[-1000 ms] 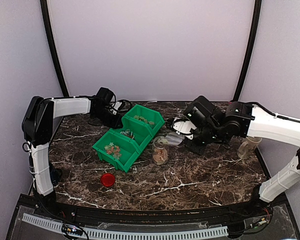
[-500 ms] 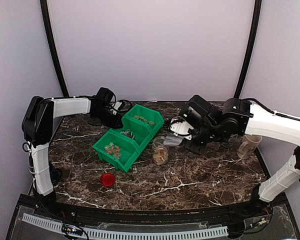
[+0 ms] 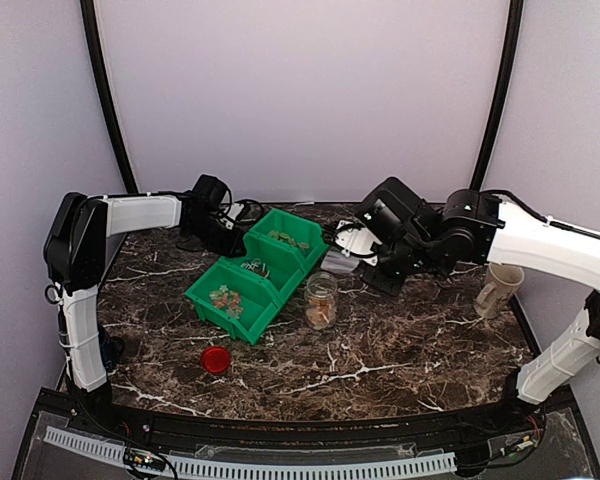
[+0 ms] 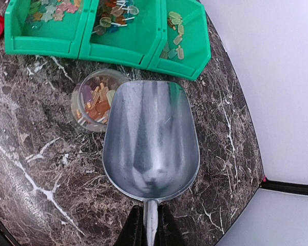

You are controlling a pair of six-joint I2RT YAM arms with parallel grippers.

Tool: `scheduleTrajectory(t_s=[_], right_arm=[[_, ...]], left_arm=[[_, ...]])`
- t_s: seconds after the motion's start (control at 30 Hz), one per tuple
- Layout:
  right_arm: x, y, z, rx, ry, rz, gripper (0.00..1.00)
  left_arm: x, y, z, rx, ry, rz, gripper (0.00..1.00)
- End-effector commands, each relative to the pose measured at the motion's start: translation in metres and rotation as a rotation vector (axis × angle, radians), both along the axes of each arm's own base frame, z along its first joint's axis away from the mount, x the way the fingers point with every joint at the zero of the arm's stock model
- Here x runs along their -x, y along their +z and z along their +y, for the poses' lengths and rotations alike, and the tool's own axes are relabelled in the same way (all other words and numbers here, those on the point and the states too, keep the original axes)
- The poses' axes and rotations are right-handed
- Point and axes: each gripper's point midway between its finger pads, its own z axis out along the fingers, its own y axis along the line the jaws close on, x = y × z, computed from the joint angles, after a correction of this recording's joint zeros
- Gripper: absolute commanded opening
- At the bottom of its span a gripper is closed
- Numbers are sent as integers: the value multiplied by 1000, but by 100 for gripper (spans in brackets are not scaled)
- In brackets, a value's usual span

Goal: Pack the candies
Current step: Scoop the fake candies from the storage box.

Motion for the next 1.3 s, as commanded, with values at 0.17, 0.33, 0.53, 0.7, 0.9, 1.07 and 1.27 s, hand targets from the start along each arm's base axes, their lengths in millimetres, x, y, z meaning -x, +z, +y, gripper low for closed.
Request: scheduleTrajectory(t_s=[0.17,0.33,0.53,0.7,0.9,1.07,1.27], right_arm=[[-75,32,8,-250,-123,-18,0],[-109,5,9,-217,-163,70,0],[-126,-12,22,-151,-133,99,0],[-135,-34,32,-83,-99,141,0],[-144,-50,37,-32,-95,169,0],[-145,-67,35,12,-90,200,0],[-146,-92,31,76,-103,235,0]], left_arm=[[-7,82,-17,144,-40,-148,0],[-2,85,-25,136,-74,-164,0],[1,88,-30,146,-94,-171,0],[4,90,-34,147,-119,-181,0],[6,93,-35,143,-135,-193,0],[6,93,-34,107,-145,-214,0],[8,94,-38,82,-172,-237,0]])
